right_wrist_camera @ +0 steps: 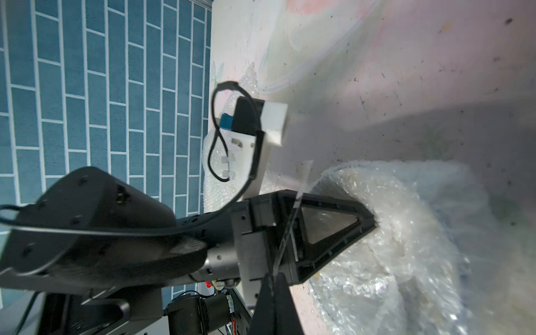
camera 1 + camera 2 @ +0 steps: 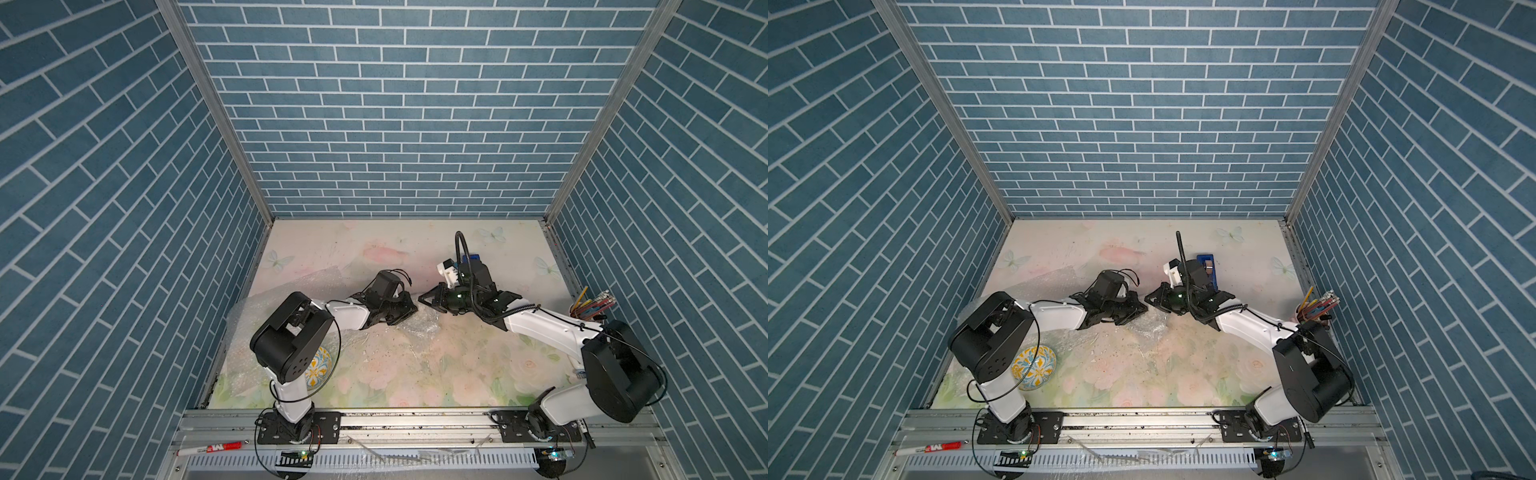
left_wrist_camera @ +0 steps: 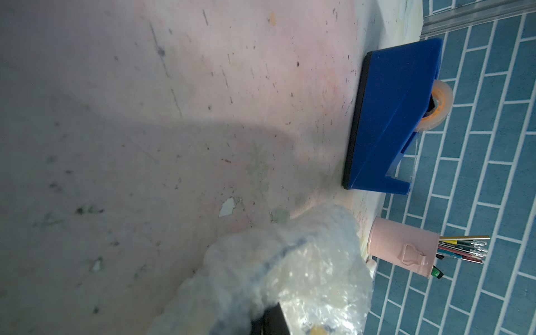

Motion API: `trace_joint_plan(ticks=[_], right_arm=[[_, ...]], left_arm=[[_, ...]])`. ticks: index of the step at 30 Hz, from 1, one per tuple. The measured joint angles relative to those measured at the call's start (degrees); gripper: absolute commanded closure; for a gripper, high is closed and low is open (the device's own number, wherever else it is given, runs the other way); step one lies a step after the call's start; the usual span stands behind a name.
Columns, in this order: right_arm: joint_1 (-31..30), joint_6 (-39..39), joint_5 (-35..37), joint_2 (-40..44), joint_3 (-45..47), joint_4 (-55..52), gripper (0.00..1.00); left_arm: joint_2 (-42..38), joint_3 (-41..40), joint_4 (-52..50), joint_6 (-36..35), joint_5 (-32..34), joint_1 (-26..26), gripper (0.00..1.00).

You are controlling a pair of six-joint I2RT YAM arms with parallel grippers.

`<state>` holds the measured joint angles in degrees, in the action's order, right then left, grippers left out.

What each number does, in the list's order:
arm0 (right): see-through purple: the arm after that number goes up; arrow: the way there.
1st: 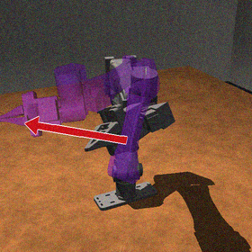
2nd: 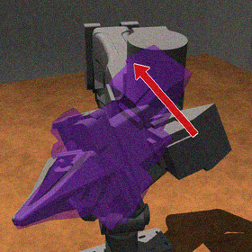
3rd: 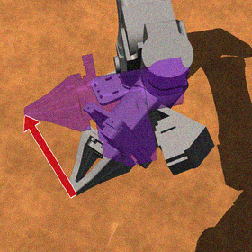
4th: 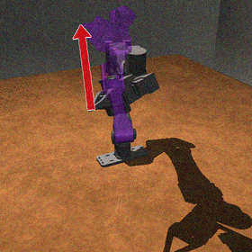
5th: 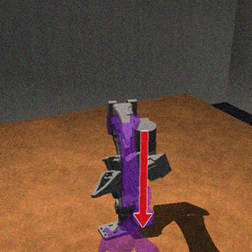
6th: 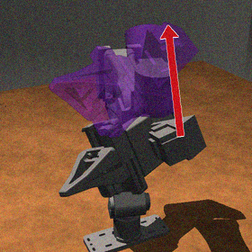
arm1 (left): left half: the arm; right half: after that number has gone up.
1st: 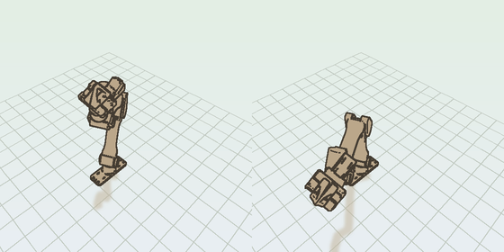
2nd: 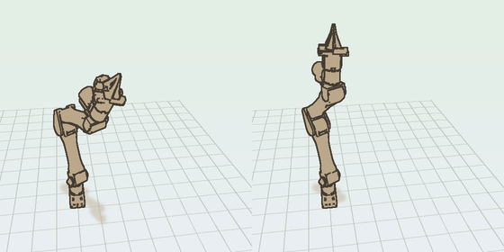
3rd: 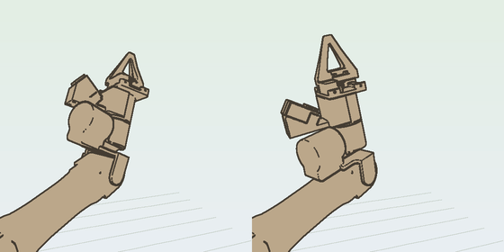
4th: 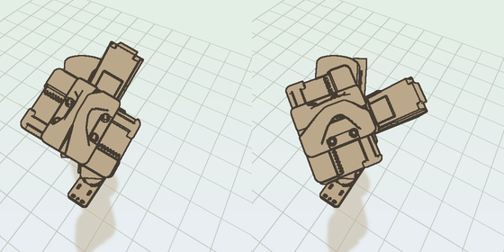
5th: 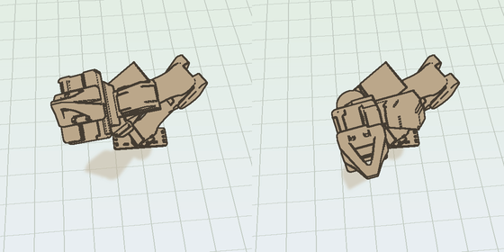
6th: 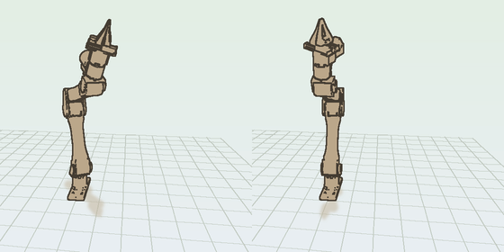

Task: Wrap bowls in bubble wrap
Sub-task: Stick the tape on the bubble wrap.

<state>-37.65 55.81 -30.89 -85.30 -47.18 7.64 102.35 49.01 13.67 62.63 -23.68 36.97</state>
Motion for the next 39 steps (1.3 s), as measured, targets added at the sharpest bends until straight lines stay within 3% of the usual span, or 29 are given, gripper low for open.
trace_joint_plan(ticks=[8,16,18,23,32,39], right_arm=[[-0.94,1.42,0.42,-3.04,4.28,0.04,1.0],[-0.94,1.38,1.2,-6.75,0.15,-8.92,1.0],[-0.96,1.27,2.27,-7.08,-1.88,-12.59,0.86],[-0.98,0.79,4.9,-7.1,-7.19,-21.22,0.64],[-0.98,-1.38,8.46,-6.56,-13.62,-32.22,0.56],[-1.05,-2.19,9.31,-6.23,-13.9,-34.23,0.6]], left_arm=[[0.0,0.0,0.09,0.0,0.0,0.0,0.93],[0.0,0.0,0.09,0.0,0.0,0.0,0.93],[0.0,0.0,0.09,0.0,0.0,0.0,0.93],[0.0,0.0,0.09,0.0,0.0,-0.02,0.93],[0.0,0.0,0.09,0.07,-0.2,-0.22,0.93],[0.04,0.0,0.17,0.15,-0.39,-0.22,0.93]])
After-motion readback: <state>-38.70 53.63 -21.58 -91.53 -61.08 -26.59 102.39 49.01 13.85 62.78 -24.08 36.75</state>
